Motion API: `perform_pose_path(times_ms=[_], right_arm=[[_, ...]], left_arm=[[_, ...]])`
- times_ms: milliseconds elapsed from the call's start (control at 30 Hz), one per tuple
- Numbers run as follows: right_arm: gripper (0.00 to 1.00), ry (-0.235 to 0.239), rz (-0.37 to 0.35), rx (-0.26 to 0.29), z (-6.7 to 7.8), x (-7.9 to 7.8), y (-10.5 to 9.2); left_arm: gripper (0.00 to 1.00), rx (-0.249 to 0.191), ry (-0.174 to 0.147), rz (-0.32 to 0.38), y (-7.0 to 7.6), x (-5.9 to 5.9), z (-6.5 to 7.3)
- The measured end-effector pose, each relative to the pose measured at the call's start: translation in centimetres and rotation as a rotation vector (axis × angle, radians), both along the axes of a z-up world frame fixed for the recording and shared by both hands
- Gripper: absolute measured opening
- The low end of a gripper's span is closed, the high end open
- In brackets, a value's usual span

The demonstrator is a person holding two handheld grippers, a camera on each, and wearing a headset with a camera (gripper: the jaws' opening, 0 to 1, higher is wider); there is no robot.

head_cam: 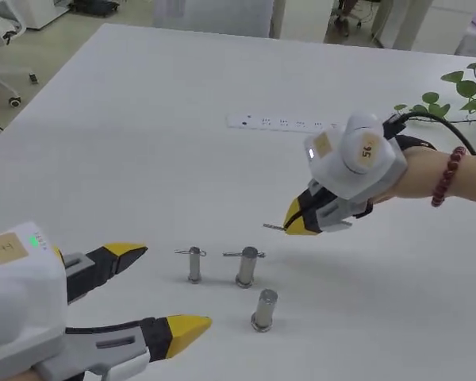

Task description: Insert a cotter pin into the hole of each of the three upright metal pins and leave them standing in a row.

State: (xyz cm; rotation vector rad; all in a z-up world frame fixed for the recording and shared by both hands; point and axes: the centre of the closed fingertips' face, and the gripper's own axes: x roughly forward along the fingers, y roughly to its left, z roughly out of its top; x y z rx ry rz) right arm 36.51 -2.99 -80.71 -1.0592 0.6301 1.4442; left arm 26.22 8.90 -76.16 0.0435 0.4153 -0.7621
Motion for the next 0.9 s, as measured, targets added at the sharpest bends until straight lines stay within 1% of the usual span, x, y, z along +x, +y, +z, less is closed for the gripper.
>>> perform_pose_path(times_ms=[67, 300, 500, 633, 733, 767, 800, 833, 900], right_arm=[[0.03, -0.001, 0.007, 0.002, 0.1, -0.7, 0.1], [0.03, -0.007, 0.014, 0.023, 0.6, -2.2, 0.4], [0.03, -0.016, 0.024, 0.038, 1.1, -3.6, 0.5], [0.03, -0.023, 0.031, 0.047, 1.4, -4.3, 0.7], [0.03, -0.028, 0.045, 0.053, 1.5, -5.1, 0.8], [0.03, -0.029, 0.046, 0.053, 1.5, -5.1, 0.9], [0.03, -0.03, 0.05, 0.056, 1.6, -5.4, 0.9], [0.03, -0.031, 0.055, 0.058, 1.6, -5.6, 1.0], [0.03, -0.036, 0.062, 0.068, 1.7, -6.0, 1.3]], left_arm=[[0.65, -0.007, 0.009, 0.001, -0.1, -0.1, 0.0], [0.59, -0.012, 0.034, -0.016, -0.9, -0.5, -0.1], [0.56, -0.028, 0.041, -0.025, -1.6, -0.4, 0.2], [0.52, -0.053, 0.055, -0.026, -2.0, -0.3, 0.4], [0.47, -0.064, 0.069, -0.028, -2.2, -0.3, 0.3], [0.44, -0.076, 0.081, -0.026, -2.3, -0.3, 0.3], [0.43, -0.085, 0.085, -0.029, -2.4, -0.3, 0.3], [0.41, -0.104, 0.096, -0.025, -2.5, -0.3, 0.4], [0.39, -0.122, 0.108, -0.022, -2.6, -0.2, 0.5]])
